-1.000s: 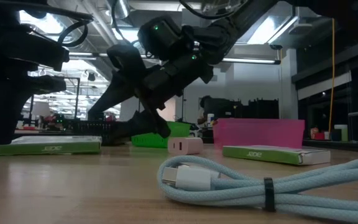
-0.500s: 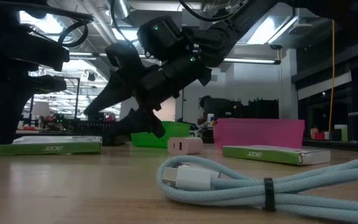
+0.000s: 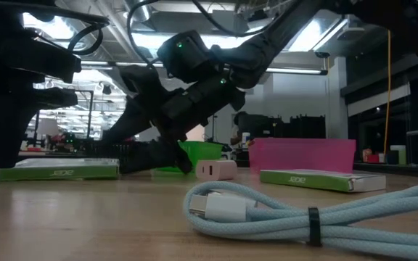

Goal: Pick and place items into bin
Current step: Put the left white box into the black bin

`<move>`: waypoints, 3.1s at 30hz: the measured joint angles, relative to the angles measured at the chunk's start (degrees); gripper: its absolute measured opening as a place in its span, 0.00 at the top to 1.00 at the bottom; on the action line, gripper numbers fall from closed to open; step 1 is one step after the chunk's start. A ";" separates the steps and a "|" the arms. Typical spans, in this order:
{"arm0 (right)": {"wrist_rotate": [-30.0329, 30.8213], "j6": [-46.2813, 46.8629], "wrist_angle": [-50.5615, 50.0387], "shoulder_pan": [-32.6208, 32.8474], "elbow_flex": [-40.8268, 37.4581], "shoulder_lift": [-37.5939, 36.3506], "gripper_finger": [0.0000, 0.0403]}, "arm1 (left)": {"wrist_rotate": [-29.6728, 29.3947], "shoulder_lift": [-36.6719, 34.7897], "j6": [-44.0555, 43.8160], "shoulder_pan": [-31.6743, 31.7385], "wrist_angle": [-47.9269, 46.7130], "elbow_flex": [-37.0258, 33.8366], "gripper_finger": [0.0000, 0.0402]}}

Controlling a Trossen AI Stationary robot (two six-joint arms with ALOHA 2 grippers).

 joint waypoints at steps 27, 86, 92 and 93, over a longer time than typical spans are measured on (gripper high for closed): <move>-4.83 -0.60 5.55 1.83 -0.03 1.24 0.39 | -1.57 0.02 2.54 0.11 0.20 0.00 1.00; 9.60 -39.91 -14.40 1.94 -5.34 -25.43 0.97 | -30.96 -32.87 8.57 -10.19 4.39 1.66 0.99; 14.27 -40.74 -6.04 1.63 -16.09 -33.55 0.97 | -40.28 -32.87 8.53 -8.89 6.60 -0.20 0.95; 14.24 -41.08 -3.09 1.66 -17.85 -34.46 0.97 | -42.01 -32.87 8.26 -8.24 7.83 -0.79 0.94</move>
